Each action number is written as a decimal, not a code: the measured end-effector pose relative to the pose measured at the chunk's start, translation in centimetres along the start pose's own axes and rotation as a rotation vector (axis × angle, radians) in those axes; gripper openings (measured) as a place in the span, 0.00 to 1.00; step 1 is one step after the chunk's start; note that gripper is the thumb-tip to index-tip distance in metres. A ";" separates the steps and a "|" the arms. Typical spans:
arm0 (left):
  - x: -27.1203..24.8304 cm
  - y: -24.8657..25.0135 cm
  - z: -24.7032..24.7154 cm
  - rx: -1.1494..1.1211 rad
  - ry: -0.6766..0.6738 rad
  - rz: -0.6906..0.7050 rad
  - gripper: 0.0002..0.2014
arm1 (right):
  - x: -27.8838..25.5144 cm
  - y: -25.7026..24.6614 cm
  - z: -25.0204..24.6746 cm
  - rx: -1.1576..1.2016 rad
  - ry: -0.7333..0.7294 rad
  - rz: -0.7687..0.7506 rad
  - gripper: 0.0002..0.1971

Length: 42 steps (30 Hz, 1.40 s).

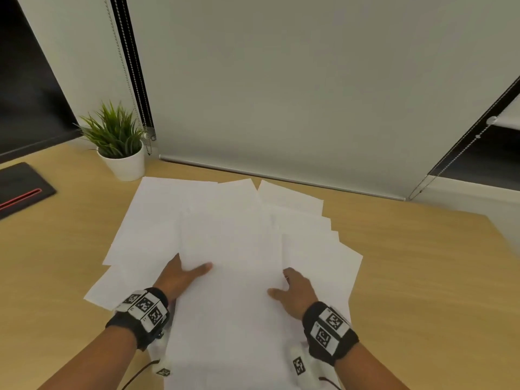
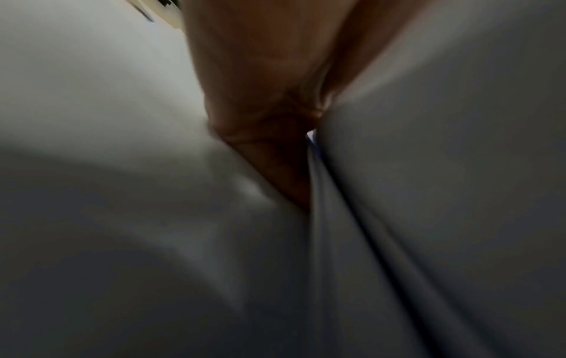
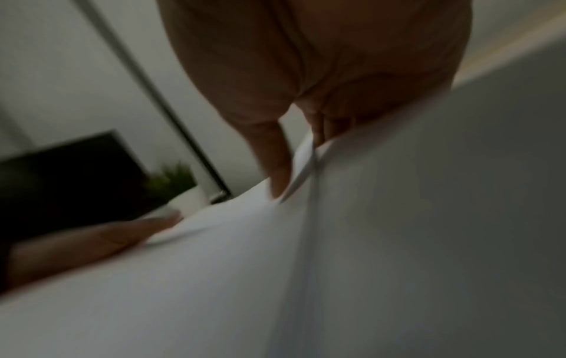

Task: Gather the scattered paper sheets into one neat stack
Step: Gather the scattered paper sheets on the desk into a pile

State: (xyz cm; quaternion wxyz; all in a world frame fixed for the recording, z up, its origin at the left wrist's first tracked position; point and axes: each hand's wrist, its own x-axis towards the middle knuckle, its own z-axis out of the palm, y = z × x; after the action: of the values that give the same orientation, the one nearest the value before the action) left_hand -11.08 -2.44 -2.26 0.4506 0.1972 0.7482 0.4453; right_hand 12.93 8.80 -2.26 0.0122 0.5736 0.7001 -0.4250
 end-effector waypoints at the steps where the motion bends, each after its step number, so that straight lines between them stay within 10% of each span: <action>1: 0.2 -0.3 0.0 0.041 0.003 0.012 0.29 | -0.1 -0.1 -0.4 -0.035 0.011 -0.001 0.37; 6: 1.4 -1.4 -0.4 0.089 0.009 0.025 0.32 | 0.6 2.7 -7.5 0.128 0.420 0.343 0.49; 10: 1.8 -1.8 -0.2 0.076 0.006 0.050 0.30 | 2.8 9.4 -10.8 0.503 0.367 0.572 0.56; 20: 2.4 -2.2 -0.5 0.091 -0.019 0.080 0.33 | 3.5 1.9 -8.8 0.543 0.109 0.464 0.13; 29: 2.4 -2.2 -0.3 0.106 -0.015 0.097 0.33 | 3.8 -0.2 -4.9 -0.096 0.317 0.538 0.31; 36: 2.2 -2.4 -0.3 0.080 -0.004 0.099 0.33 | 5.9 -2.3 -4.4 0.062 0.227 0.447 0.13; 42: 2.2 -2.6 -0.3 0.088 -0.003 0.109 0.33 | 6.4 -3.2 -6.5 0.456 0.222 0.402 0.31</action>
State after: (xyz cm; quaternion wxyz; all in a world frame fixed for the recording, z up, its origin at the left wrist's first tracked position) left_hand -12.20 -2.35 -5.49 0.4176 0.2578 0.7546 0.4356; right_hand 11.22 17.89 0.50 -0.1092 0.7312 0.4565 -0.4950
